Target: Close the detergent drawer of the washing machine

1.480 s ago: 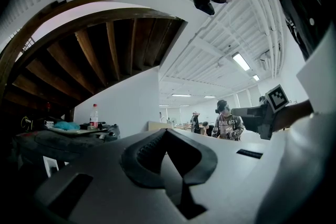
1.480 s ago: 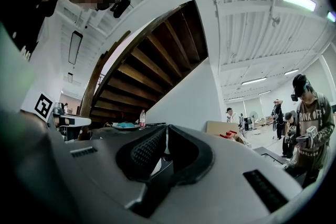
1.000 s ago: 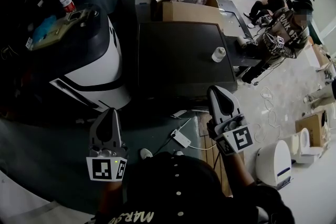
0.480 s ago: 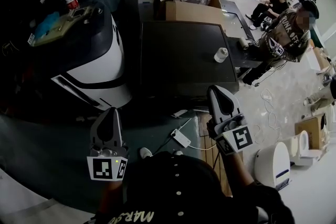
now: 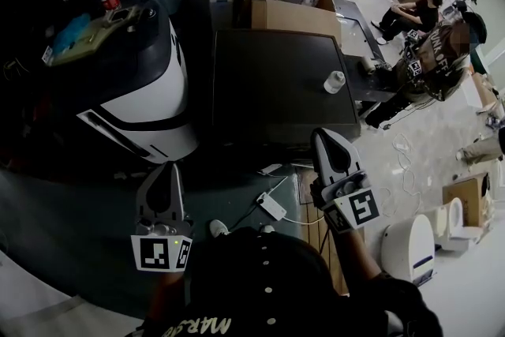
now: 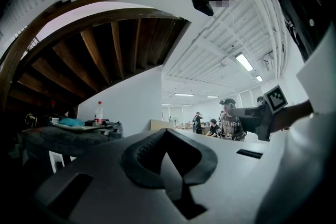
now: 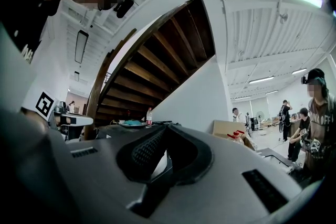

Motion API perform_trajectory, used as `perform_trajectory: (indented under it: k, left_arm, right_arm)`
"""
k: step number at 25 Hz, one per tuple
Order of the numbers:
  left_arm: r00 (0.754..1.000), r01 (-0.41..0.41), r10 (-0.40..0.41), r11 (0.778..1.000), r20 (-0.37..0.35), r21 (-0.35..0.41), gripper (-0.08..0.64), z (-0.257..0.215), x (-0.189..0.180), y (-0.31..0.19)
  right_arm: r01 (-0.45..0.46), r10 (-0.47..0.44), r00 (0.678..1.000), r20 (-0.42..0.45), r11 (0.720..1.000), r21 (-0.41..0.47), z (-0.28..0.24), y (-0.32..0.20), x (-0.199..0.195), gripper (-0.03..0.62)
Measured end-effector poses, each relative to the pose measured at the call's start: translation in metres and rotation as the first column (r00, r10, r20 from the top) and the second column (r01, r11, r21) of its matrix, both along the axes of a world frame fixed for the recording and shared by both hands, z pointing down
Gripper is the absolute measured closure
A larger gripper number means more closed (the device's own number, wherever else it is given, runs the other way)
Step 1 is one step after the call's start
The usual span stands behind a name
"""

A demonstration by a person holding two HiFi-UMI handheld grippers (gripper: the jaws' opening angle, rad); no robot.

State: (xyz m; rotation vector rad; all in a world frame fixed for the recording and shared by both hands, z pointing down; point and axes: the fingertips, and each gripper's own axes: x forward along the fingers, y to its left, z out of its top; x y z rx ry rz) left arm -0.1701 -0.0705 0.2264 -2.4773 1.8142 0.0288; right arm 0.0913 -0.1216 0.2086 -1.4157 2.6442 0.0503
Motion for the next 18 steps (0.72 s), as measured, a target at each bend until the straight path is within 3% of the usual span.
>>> perform_trajectory:
  k: [5, 18]
  left_arm:
    - [1.0, -0.003, 0.003, 1.0, -0.002, -0.004, 0.555, 0.0022, 0.0028, -0.0013]
    - [1.0, -0.005, 0.005, 1.0, -0.003, -0.007, 0.555, 0.0026, 0.0092, -0.004]
  right_arm:
    - [-0.007, 0.007, 0.998, -0.064, 1.0, 0.006, 0.0085, -0.0005, 0.0037, 0.563]
    - [-0.01, 0.01, 0.999, -0.053, 1.0, 0.005, -0.0011, -0.0052, -0.0008, 0.563]
